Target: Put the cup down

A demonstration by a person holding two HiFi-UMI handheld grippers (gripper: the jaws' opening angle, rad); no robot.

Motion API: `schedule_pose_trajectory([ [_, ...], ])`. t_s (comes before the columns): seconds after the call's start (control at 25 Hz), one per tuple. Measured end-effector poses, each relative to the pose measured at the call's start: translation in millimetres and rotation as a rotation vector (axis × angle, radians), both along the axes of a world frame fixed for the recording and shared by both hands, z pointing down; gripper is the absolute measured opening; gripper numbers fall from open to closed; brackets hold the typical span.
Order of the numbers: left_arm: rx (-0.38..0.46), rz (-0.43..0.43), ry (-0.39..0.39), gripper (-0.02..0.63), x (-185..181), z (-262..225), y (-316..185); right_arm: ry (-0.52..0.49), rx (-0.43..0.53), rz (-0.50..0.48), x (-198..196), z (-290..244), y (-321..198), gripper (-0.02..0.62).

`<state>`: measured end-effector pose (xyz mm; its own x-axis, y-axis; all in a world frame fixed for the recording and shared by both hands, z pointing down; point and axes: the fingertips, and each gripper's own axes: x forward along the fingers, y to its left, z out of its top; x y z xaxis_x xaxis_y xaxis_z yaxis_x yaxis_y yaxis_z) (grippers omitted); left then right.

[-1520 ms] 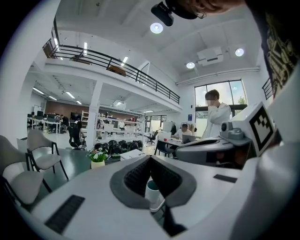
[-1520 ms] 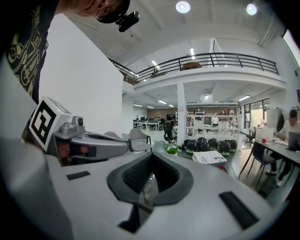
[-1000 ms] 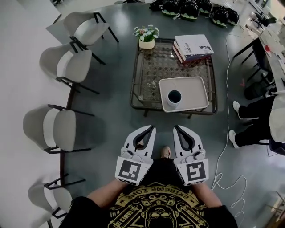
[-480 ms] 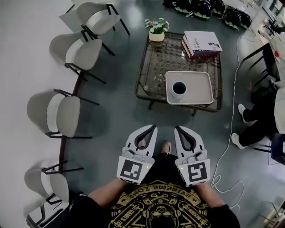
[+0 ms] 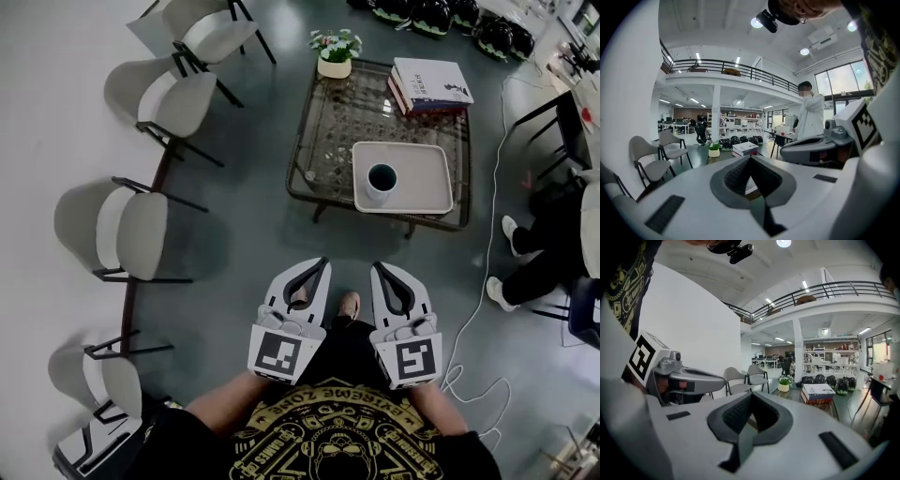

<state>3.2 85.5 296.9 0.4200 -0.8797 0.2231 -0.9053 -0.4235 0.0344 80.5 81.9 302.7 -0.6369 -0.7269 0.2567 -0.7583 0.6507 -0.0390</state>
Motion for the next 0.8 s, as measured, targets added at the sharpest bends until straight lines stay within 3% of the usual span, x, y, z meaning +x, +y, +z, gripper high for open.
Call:
schedule_pose_trajectory([
  [0.8,0.002,0.000,-0.006,-0.011,19.1,1.4,-3.8,0.003,0.009,-0.022,17.7,6.7,-4.8,0.003],
])
